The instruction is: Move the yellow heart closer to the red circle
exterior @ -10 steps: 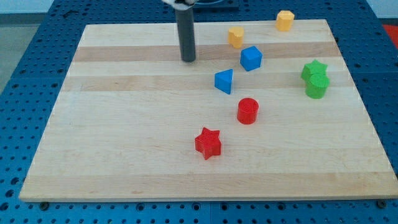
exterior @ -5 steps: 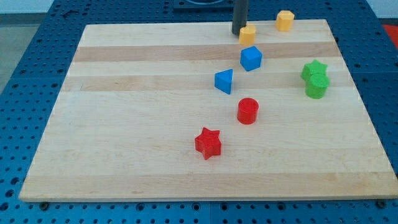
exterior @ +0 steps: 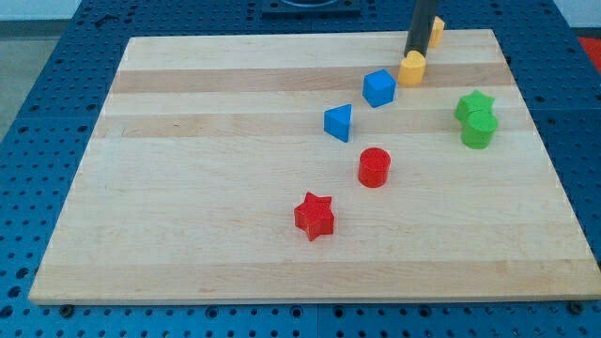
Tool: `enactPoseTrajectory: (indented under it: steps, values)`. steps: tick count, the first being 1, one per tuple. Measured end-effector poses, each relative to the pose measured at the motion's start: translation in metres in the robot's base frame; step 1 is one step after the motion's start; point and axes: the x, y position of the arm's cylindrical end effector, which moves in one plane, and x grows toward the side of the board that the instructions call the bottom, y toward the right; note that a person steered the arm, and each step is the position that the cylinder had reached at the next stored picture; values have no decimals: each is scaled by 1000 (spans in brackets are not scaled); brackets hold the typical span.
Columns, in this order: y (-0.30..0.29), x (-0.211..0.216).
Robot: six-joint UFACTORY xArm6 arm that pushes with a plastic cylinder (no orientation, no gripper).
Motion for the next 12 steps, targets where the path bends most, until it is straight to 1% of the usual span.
enactPoseTrajectory:
  steps: [3, 4, 5, 6, 8, 10, 11, 12]
  values:
    - [1, 70]
    - [-8, 78]
    - [-18, 60]
    - [-35, 62]
    - [-38, 102]
    - [-38, 159]
    - [-64, 160]
    - [-68, 165]
